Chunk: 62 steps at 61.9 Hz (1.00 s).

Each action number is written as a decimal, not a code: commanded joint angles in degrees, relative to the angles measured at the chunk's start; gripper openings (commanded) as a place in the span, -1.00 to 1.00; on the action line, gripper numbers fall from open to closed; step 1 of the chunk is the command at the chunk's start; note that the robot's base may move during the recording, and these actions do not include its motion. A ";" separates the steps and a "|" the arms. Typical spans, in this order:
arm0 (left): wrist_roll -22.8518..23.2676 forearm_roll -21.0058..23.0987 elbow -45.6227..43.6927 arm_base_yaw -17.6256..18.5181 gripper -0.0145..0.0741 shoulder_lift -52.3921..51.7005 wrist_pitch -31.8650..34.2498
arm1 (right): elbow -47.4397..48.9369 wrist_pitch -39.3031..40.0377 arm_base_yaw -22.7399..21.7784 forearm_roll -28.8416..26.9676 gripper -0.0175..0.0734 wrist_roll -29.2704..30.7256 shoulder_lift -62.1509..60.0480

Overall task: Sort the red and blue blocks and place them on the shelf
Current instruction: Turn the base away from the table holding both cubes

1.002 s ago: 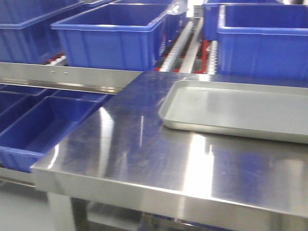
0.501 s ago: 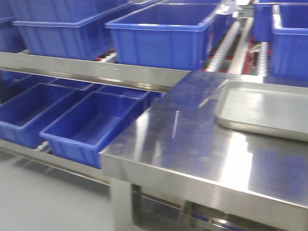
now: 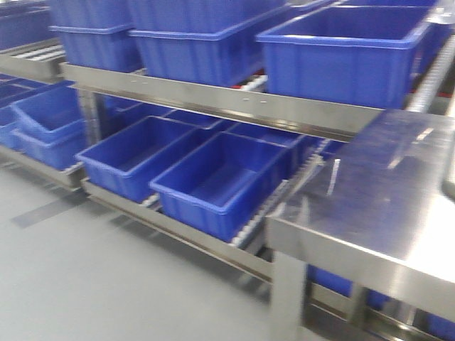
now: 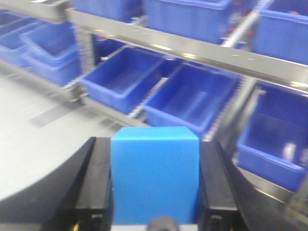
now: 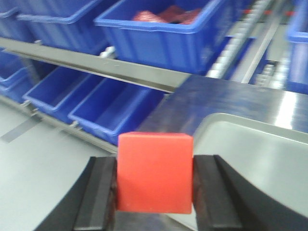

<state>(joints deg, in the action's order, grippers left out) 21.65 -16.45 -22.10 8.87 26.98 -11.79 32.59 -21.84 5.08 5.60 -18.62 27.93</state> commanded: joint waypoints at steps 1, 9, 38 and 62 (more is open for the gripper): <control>0.15 -0.19 -1.70 -0.01 -0.39 0.13 4.80 | 1.76 5.40 -0.29 0.96 -0.49 0.16 0.09; 0.15 -0.19 -1.70 -0.01 -0.39 0.13 4.80 | 1.76 5.40 -0.29 0.96 -0.49 0.16 0.09; 0.15 -0.19 -1.70 -0.01 -0.39 0.13 4.80 | 1.76 5.40 -0.29 0.96 -0.49 0.16 0.09; 0.15 -0.19 -1.70 -0.01 -0.39 0.13 4.80 | 1.76 5.40 -0.29 0.96 -0.49 0.16 0.09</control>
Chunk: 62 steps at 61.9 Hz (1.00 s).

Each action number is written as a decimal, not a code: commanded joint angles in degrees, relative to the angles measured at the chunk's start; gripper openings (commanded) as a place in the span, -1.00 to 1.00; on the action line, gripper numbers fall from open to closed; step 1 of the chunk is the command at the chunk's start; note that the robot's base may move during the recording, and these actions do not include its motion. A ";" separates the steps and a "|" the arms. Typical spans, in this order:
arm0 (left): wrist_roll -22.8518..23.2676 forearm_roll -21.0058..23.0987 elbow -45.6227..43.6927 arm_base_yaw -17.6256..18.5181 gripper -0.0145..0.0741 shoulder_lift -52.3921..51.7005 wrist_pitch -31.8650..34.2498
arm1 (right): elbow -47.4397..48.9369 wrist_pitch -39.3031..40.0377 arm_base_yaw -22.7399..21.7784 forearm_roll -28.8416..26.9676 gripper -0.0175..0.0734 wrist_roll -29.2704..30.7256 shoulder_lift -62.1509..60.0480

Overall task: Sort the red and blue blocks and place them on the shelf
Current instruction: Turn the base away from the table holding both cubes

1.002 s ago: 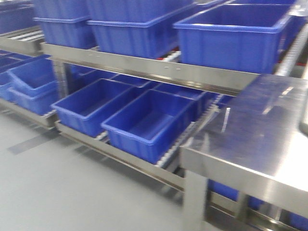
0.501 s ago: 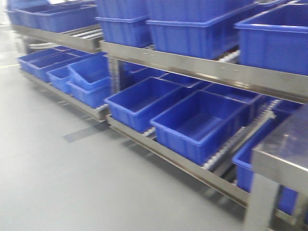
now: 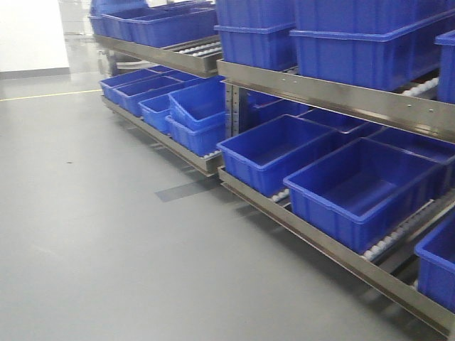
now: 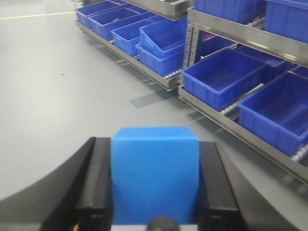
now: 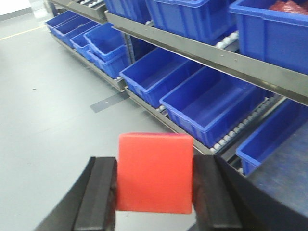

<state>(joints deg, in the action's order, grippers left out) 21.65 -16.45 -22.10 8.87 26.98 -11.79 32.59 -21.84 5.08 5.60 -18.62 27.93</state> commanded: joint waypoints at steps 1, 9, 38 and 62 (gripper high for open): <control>0.15 -0.19 -1.70 -0.01 -0.39 0.13 4.80 | 1.76 5.40 -0.29 0.96 -0.49 0.16 0.09; 0.15 -0.19 -1.70 -0.01 -0.39 0.13 4.80 | 1.76 5.40 -0.29 0.96 -0.49 0.16 0.09; 0.15 -0.19 -1.70 -0.01 -0.39 0.13 4.80 | 1.76 5.40 -0.29 0.96 -0.49 0.16 0.09; 0.15 -0.19 -1.70 -0.01 -0.39 0.13 4.80 | 1.76 5.40 -0.29 0.96 -0.49 0.16 0.09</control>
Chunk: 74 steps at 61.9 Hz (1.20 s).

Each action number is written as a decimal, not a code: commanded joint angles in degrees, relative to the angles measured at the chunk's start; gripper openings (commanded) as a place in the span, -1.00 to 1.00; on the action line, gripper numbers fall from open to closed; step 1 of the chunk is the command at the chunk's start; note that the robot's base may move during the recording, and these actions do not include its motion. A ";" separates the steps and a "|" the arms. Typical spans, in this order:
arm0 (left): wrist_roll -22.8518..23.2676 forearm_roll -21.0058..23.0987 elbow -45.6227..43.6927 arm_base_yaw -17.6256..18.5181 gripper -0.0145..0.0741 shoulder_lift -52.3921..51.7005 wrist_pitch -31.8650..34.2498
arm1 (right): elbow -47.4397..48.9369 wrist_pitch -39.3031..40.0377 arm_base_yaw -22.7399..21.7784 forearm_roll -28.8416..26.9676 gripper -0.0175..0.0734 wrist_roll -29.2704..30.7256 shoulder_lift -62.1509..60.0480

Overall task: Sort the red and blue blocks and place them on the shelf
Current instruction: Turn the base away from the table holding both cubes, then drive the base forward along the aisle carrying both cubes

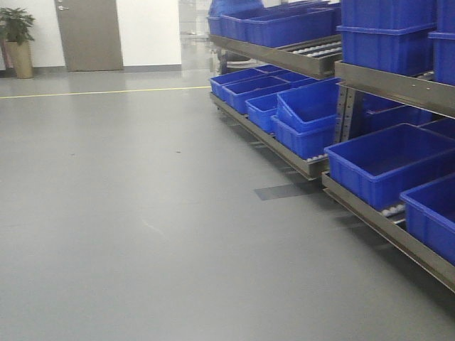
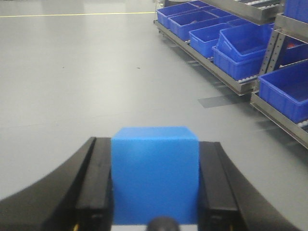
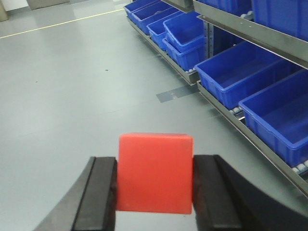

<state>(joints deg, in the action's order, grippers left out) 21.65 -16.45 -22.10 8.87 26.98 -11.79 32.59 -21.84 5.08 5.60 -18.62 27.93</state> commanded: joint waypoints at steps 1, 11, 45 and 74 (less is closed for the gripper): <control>0.15 -0.19 -1.70 -0.01 -0.39 0.13 4.80 | 1.76 5.40 -0.29 0.96 -0.49 0.16 0.09; 0.15 -0.19 -1.70 -0.01 -0.39 0.13 4.80 | 1.76 5.40 -0.29 0.96 -0.49 0.16 0.09; 0.15 -0.19 -1.70 -0.01 -0.39 0.13 4.80 | 1.76 5.40 -0.29 0.96 -0.49 0.16 0.09; 0.15 -0.19 -1.70 -0.01 -0.39 0.13 4.80 | 1.76 5.40 -0.29 0.96 -0.49 0.16 0.09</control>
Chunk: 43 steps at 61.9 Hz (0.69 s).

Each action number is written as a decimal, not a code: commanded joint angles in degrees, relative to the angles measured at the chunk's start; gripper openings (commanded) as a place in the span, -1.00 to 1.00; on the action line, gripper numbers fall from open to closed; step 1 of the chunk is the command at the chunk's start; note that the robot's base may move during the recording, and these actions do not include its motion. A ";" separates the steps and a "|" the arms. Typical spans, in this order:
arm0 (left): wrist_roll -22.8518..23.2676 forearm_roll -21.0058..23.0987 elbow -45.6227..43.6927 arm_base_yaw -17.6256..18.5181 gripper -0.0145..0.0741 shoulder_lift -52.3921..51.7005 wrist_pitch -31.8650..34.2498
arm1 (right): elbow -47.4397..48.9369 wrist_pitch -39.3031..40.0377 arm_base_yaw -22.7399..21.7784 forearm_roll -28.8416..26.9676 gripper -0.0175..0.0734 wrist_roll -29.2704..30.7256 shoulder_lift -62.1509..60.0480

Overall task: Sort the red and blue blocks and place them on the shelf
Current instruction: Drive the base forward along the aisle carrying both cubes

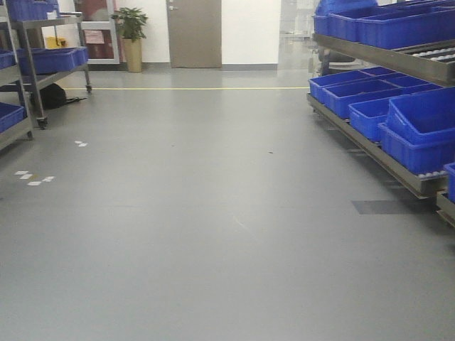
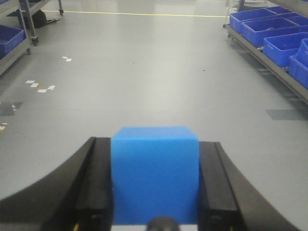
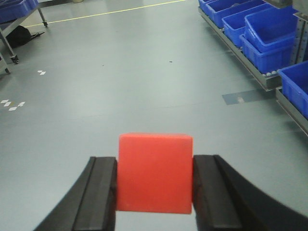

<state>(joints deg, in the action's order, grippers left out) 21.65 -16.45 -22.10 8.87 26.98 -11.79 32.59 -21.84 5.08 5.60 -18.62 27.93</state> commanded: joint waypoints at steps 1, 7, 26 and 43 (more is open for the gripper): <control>0.15 -0.19 -1.70 -0.01 -0.39 0.13 4.80 | 1.76 5.40 -0.29 0.96 -0.49 0.16 0.09; 0.15 -0.19 -1.70 -0.01 -0.39 0.13 4.80 | 1.76 5.40 -0.29 0.96 -0.49 0.16 0.09; 0.15 -0.19 -1.70 -0.01 -0.39 0.13 4.80 | 1.76 5.40 -0.29 0.96 -0.49 0.16 0.09; 0.15 -0.19 -1.70 -0.01 -0.39 0.13 4.80 | 1.76 5.38 -0.23 0.96 -0.49 0.16 0.09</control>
<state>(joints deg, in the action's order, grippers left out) 21.65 -16.45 -22.10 8.87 26.98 -11.79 32.59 -21.84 5.08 5.60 -18.62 27.93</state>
